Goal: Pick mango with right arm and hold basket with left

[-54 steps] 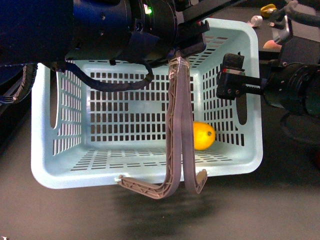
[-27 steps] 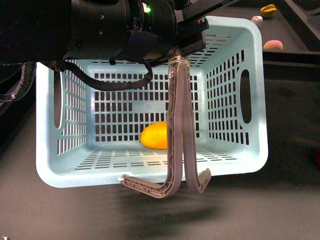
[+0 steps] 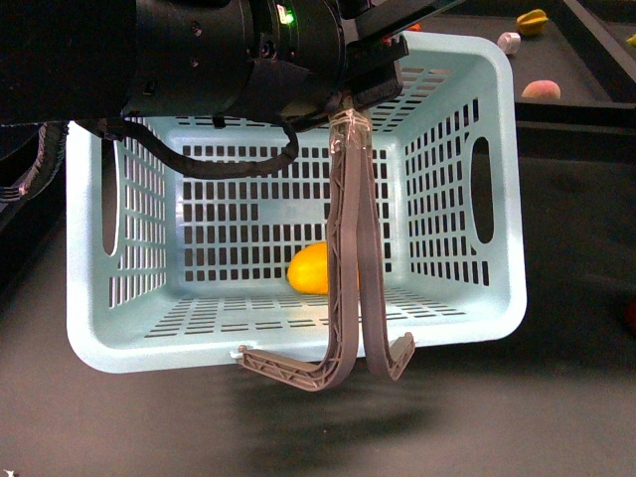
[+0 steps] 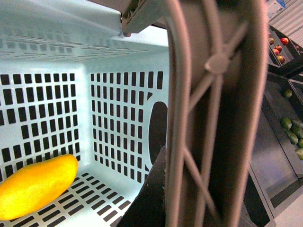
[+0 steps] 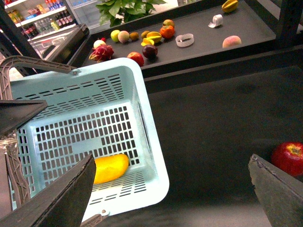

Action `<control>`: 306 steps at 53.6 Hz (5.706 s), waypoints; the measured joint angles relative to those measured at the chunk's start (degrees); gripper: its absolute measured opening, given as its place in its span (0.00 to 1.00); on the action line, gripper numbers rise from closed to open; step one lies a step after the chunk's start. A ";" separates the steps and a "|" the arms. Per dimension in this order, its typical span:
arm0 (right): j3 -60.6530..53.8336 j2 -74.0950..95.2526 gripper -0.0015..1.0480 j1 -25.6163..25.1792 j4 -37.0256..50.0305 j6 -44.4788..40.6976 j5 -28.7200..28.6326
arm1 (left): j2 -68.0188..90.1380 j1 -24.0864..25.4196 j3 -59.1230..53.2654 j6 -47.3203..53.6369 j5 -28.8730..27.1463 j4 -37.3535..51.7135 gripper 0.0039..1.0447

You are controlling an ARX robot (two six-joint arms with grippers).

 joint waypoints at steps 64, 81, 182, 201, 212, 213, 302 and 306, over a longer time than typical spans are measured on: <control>-6.67 -23.28 0.02 -4.35 -2.47 -16.66 -1.55 | -0.02 -0.02 0.02 0.00 0.00 0.00 0.05; -6.67 -23.28 0.02 -4.35 -2.47 -16.66 -1.53 | -0.02 -0.02 0.02 -0.13 0.07 0.00 0.05; -6.67 -23.30 0.92 -4.35 -2.49 -16.76 -1.53 | 13.03 9.88 18.88 -7.43 -14.05 -5.22 0.05; -6.67 -23.30 0.92 -4.35 -2.49 -16.76 -1.53 | 19.58 20.11 28.33 -36.30 -27.61 -14.64 0.05; -6.67 -23.30 0.92 -4.35 -2.49 -16.76 -1.53 | 21.90 23.69 30.23 -47.36 -27.78 -17.22 0.05; -6.67 -23.30 0.92 -4.35 -2.49 -16.76 -1.53 | 22.32 23.89 30.32 -47.78 -27.19 -17.14 0.05; -6.67 -23.34 0.92 -4.35 -2.49 -16.76 -1.53 | 11.76 28.39 15.96 -49.48 -18.49 -15.56 0.92; -6.67 -23.34 0.92 -4.35 -2.49 -16.76 -1.53 | 7.87 28.74 12.37 -46.66 -19.41 -14.78 0.92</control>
